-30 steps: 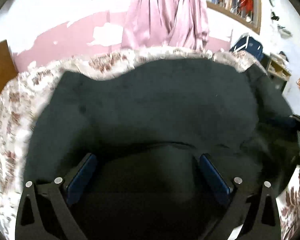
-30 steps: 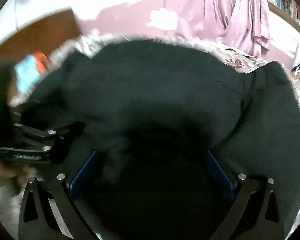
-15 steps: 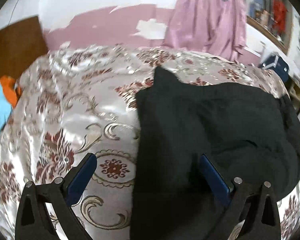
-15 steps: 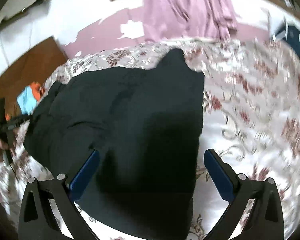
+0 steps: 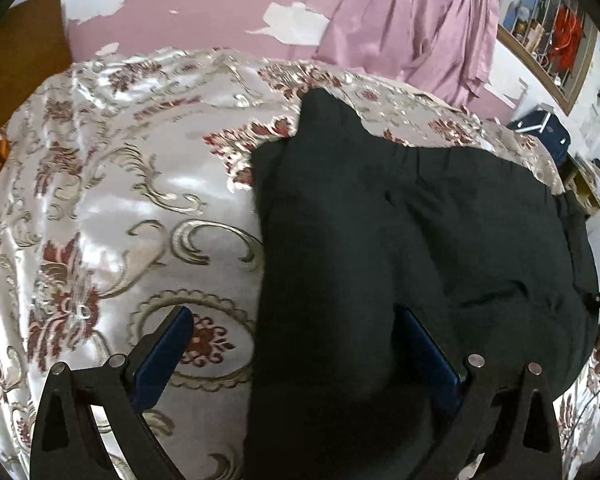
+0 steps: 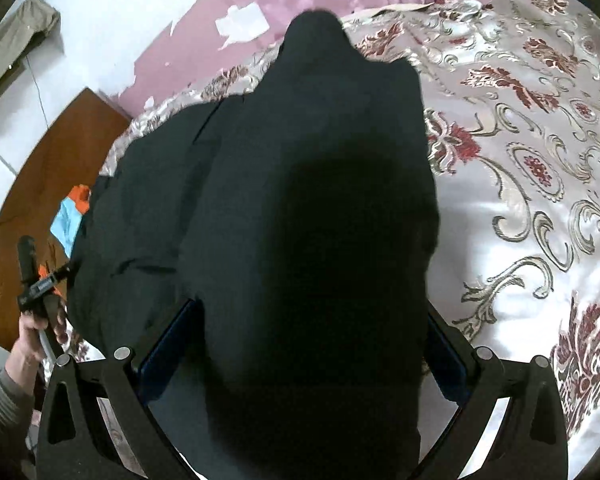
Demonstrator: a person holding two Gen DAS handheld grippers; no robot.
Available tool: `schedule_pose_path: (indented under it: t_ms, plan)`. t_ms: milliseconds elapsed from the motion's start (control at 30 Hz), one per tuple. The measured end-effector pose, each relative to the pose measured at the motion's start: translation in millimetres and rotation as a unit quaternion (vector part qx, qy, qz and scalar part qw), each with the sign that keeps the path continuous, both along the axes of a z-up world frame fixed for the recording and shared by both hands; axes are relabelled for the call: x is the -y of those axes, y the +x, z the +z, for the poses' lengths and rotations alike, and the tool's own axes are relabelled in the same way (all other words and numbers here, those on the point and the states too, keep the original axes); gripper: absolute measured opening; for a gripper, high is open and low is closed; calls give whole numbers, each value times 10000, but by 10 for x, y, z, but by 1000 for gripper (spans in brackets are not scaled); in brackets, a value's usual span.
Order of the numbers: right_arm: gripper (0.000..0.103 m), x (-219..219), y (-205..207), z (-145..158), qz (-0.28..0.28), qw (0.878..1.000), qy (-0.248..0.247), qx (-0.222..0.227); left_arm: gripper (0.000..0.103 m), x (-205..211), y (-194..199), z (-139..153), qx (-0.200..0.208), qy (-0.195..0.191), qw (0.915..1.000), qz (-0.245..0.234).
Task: Fold large clothes
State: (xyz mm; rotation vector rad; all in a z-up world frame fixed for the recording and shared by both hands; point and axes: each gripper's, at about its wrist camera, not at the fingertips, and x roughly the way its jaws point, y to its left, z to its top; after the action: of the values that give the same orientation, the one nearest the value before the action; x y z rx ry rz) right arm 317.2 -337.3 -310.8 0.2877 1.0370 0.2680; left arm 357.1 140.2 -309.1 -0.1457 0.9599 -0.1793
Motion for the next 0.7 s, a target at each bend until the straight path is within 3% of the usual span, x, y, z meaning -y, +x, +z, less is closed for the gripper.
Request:
schedule_pose_path:
  t_ms: [500, 700]
  plan:
    - [102, 101, 146, -309, -145, 9968, 683, -385, 103, 130, 356, -281, -714, -644, 9953, -105]
    - [102, 33, 191, -377, -152, 9966, 744, -321, 103, 148, 411, -356, -704, -851, 9938, -87]
